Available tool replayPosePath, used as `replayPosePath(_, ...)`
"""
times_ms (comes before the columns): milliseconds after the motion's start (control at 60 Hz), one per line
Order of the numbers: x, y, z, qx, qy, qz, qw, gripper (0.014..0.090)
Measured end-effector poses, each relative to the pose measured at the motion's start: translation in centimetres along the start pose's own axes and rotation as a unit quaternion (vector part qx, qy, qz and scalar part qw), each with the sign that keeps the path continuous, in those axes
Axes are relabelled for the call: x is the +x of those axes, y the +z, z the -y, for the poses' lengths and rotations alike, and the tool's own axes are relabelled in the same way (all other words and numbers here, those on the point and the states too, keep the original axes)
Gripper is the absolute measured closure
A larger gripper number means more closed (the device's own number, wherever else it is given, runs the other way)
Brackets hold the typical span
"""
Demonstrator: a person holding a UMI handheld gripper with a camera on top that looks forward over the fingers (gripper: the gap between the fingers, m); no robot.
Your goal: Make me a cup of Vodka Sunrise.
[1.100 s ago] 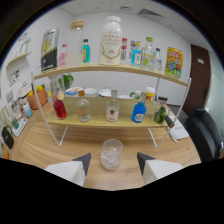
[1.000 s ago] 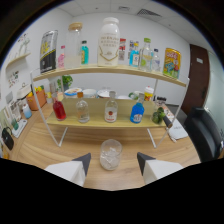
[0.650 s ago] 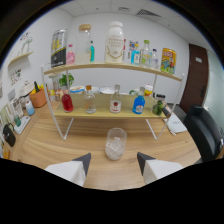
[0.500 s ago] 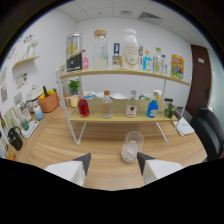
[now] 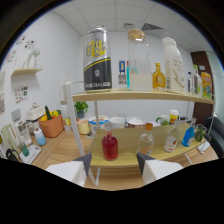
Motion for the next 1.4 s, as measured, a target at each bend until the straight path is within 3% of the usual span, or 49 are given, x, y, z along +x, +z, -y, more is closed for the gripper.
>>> replayPosePath(100,-0.1,2.7,0.3,0.002,-0.007,-0.006,1.0,0.0218)
replayPosePath(217,-0.5,5.3,0.3,-0.005,-0.008,-0.006,1.0,0.0295)
replayPosePath(467,-0.9,7.7,0.0,-0.009,-0.034,-0.014,0.999,0.0681)
replayPosePath(800,-0.7,7.0,0.1,-0.008,-0.038,0.0,0.999,0.0702)
replayPosePath(1050,0.2,1.3,0.8,0.017,-0.036,0.023,0.999,0.0702)
replayPosePath(1400,7.8,-2.6,-5.4,-0.013,-0.005,-0.016,1.0,0.0703)
